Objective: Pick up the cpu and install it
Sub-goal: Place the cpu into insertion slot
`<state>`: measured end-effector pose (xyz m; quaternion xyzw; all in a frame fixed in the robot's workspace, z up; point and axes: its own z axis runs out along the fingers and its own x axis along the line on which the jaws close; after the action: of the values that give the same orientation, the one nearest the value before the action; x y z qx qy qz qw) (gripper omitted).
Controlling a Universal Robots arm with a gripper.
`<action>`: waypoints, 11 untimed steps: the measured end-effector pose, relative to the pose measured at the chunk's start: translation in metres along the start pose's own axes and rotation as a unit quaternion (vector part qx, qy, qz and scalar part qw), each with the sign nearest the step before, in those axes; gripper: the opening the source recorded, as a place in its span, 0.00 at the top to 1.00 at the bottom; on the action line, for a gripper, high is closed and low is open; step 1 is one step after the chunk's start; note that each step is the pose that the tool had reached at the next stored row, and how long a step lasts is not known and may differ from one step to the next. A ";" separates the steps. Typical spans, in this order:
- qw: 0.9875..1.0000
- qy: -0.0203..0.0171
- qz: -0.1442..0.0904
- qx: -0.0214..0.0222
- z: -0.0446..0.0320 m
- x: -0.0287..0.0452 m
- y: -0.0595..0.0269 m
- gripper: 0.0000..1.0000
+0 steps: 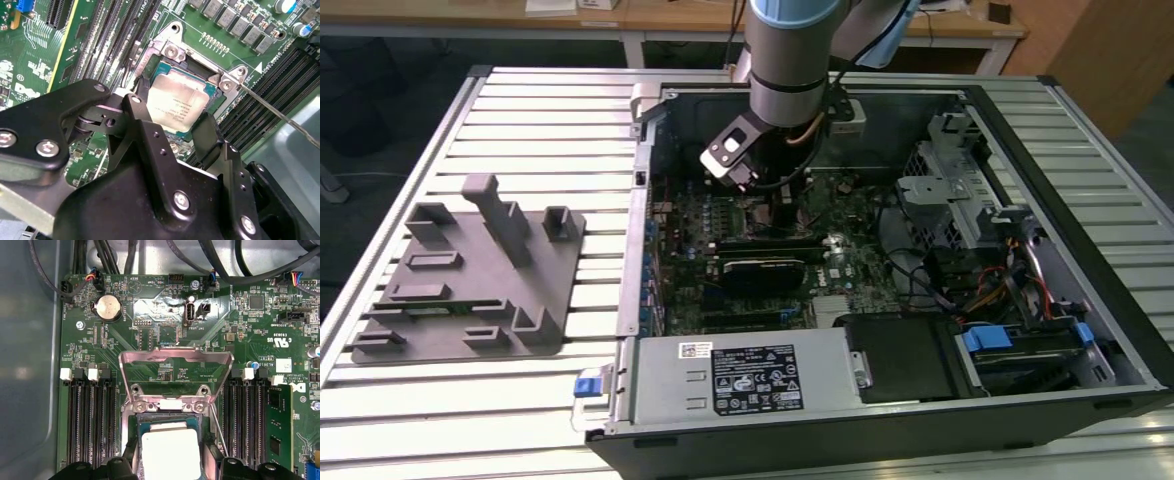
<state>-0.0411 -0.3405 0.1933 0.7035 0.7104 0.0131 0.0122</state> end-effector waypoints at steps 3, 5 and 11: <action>1.000 0.000 0.000 0.000 -0.0002 0.0000 0.0000 0.38; 1.000 0.000 0.000 0.000 -0.0003 0.0000 0.0000 0.38; 1.000 0.000 0.000 0.000 0.0002 0.0000 0.0000 0.38</action>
<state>-0.0412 -0.3406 0.1931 0.7035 0.7105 0.0129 0.0123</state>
